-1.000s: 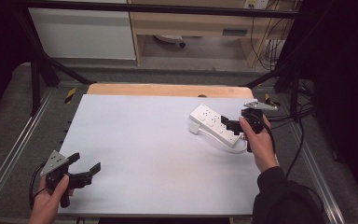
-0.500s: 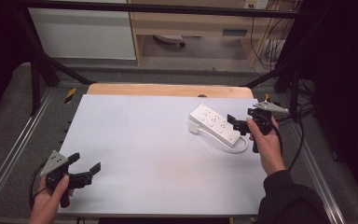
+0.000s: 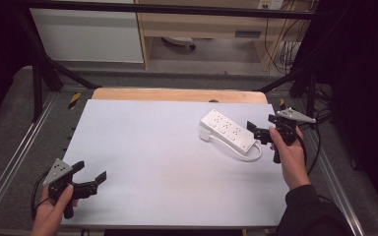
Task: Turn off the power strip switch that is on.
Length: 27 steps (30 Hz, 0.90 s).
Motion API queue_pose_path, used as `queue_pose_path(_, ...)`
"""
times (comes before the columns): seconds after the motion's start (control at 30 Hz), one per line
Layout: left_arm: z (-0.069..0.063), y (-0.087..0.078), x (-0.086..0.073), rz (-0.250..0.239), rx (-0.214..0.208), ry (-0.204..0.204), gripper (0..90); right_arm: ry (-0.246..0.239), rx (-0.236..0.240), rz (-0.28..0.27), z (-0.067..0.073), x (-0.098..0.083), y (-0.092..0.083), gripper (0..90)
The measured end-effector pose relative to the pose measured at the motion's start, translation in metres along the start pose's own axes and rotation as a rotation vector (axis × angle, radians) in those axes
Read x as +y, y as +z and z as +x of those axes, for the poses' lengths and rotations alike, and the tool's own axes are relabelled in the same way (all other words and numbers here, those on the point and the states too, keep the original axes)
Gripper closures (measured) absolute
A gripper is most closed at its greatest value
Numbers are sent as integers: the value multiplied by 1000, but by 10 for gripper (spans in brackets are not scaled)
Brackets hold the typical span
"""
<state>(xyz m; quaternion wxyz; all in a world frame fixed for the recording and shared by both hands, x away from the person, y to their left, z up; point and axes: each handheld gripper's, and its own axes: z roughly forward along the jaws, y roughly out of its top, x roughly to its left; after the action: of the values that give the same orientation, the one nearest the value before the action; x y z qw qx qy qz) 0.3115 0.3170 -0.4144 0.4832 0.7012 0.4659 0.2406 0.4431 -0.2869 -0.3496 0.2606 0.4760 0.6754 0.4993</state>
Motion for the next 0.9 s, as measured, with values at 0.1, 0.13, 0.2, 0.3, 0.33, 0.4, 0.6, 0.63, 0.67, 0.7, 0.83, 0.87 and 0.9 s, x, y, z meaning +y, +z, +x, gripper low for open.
queue_pose_path(0.1, 0, 0, 0, 0, 0, 0, 54, -3, 4, -11, -1, 0, -6, 46)
queue_pose_path(0.13, 0, 0, 0, 0, 0, 0, 54, 0, 5, -13, -1, 0, -7, 50)
queue_pose_path(0.2, 0, 0, 0, 2, -1, 2, 54, -2, 5, -19, -2, -1, -11, 53)
queue_pose_path(0.3, 0, 0, 0, 2, 0, 2, 54, -3, 11, -33, -4, -2, -17, 54)
queue_pose_path(0.33, 0, 0, 0, 2, 0, 2, 54, -1, 13, -36, -5, -3, -19, 54)
queue_pose_path(0.4, 0, 0, 0, 2, 0, 2, 54, -2, 13, -43, -7, -5, -23, 55)
queue_pose_path(0.6, 0, 0, 0, 0, 0, 0, 54, 3, 11, -73, -13, -11, -34, 57)
queue_pose_path(0.63, 0, 0, 0, -2, 1, 0, 54, 4, 10, -74, -14, -13, -36, 57)
queue_pose_path(0.67, 0, 0, 0, -3, 1, -1, 54, 1, 8, -75, -15, -14, -38, 57)
queue_pose_path(0.7, 0, 0, 0, -5, 1, -2, 54, -1, 6, -77, -16, -16, -39, 56)
queue_pose_path(0.83, 0, 0, 0, -4, 1, -1, 54, -13, -5, -83, -18, -23, -46, 45)
queue_pose_path(0.87, 0, 0, 0, -4, 0, -1, 54, -16, -9, -85, -18, -25, -47, 44)
queue_pose_path(0.9, 0, 0, 0, -3, 1, 1, 54, -14, -11, -85, -19, -27, -48, 43)
